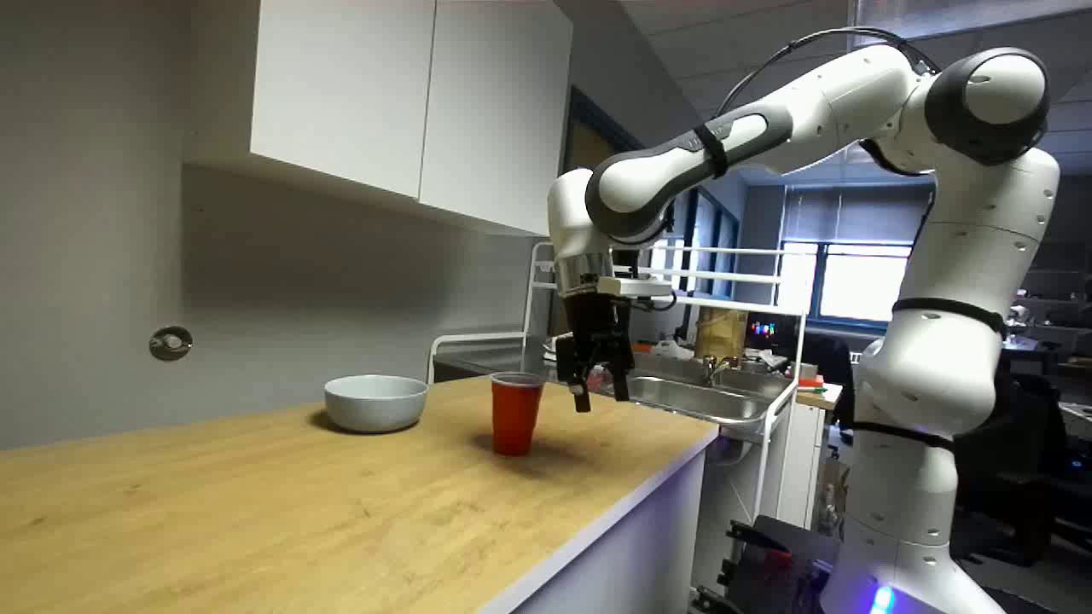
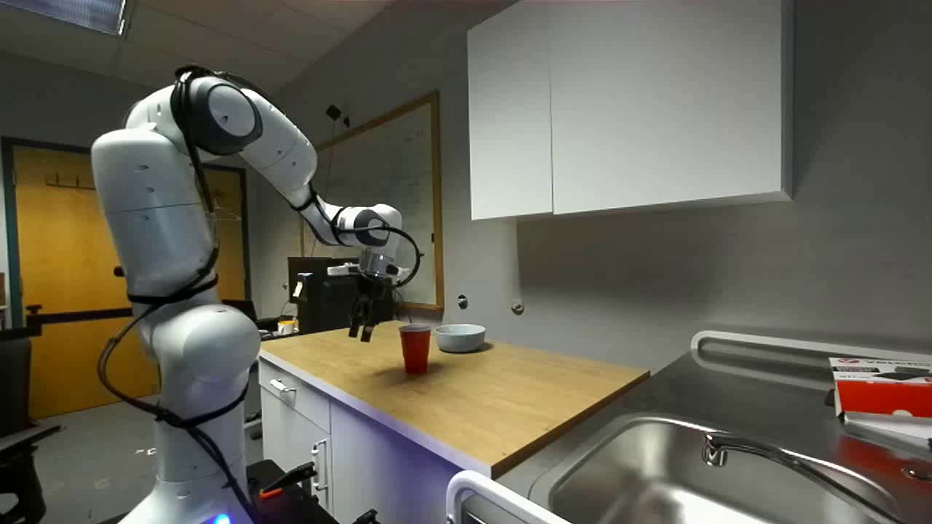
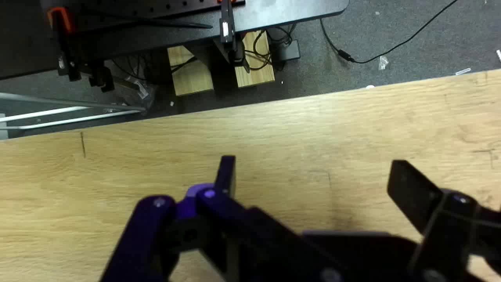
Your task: Pour the contents of the cup into the bowl
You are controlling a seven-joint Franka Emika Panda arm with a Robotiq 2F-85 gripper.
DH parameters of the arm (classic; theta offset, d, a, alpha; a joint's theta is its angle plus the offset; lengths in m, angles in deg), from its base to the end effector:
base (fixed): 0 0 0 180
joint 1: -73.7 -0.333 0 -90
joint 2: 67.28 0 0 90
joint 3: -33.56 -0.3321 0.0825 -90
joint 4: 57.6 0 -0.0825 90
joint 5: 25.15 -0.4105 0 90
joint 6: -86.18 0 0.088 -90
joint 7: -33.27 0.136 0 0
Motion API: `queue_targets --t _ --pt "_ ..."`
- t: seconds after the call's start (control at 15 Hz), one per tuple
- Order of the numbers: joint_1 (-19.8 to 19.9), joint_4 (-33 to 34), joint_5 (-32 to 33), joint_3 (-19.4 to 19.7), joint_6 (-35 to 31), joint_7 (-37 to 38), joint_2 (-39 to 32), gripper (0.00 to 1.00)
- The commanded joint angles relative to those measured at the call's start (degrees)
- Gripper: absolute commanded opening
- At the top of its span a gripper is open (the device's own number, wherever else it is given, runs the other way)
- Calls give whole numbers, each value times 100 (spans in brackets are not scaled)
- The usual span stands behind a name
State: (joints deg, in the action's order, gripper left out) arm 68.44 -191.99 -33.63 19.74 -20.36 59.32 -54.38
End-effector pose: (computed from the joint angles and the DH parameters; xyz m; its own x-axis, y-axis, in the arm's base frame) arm 0.4206 0.1615 0.3742 0.9433 -0.1943 -0.2690 -0.1875 -0.9809 0.0510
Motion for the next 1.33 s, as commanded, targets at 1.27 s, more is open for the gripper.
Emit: queue_targets --t 1.27 --pt "5 693 258 157 -428 477 -323 100"
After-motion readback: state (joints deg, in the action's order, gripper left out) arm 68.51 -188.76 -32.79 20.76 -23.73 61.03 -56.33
